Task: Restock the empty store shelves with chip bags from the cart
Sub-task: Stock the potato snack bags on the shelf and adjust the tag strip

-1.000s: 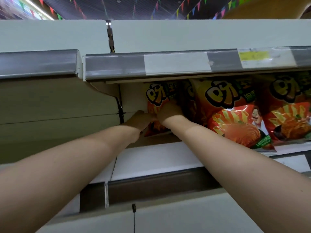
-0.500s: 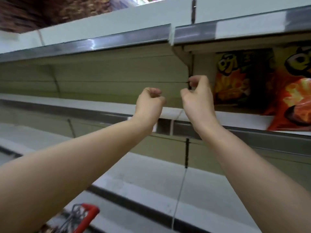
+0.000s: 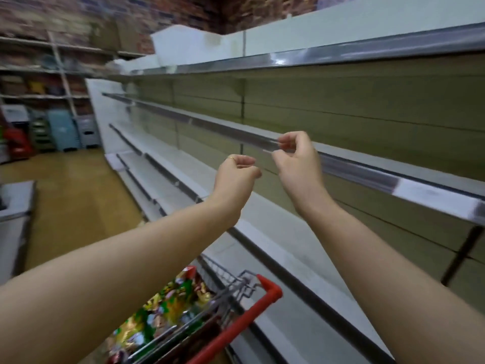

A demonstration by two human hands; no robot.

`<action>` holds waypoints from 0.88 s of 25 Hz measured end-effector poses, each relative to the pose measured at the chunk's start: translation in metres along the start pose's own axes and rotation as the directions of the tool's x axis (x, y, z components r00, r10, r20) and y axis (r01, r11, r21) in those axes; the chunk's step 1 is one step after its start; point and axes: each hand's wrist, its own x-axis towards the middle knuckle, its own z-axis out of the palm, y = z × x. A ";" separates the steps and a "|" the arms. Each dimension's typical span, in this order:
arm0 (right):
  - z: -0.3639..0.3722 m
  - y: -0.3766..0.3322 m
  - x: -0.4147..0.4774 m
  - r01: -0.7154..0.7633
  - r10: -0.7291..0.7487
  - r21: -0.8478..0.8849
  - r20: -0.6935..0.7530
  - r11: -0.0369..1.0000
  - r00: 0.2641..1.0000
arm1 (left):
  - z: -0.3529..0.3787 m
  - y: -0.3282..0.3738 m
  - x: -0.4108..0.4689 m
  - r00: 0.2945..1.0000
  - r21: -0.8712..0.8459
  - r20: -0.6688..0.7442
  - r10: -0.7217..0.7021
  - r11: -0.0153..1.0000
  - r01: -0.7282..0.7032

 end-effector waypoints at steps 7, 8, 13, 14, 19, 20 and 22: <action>0.176 0.017 -0.012 -0.098 0.067 0.102 0.270 0.990 0.961 | -0.152 -0.073 0.045 0.960 0.013 -0.234 -0.157 0.986 0.165; 0.192 0.022 -0.013 -0.120 0.082 0.110 0.299 0.987 0.951 | -0.166 -0.082 0.048 0.949 0.012 -0.260 -0.177 0.982 0.187; 0.264 0.061 -0.014 -0.201 0.151 0.067 0.445 0.977 0.883 | -0.216 -0.130 0.070 0.881 -0.004 -0.381 -0.280 0.953 0.302; 0.279 0.073 -0.013 -0.225 0.176 0.049 0.477 0.973 0.861 | -0.223 -0.143 0.076 0.860 -0.006 -0.408 -0.308 0.942 0.334; 0.354 0.157 -0.002 -0.297 0.298 -0.104 0.605 0.949 0.738 | -0.244 -0.221 0.105 0.719 -0.095 -0.516 -0.465 0.866 0.492; 0.368 0.177 0.001 -0.303 0.320 -0.139 0.633 0.943 0.705 | -0.247 -0.237 0.112 0.687 -0.114 -0.536 -0.490 0.849 0.517; 0.396 0.218 0.006 -0.319 0.365 -0.197 0.669 0.927 0.648 | -0.251 -0.269 0.123 0.627 -0.164 -0.556 -0.546 0.811 0.561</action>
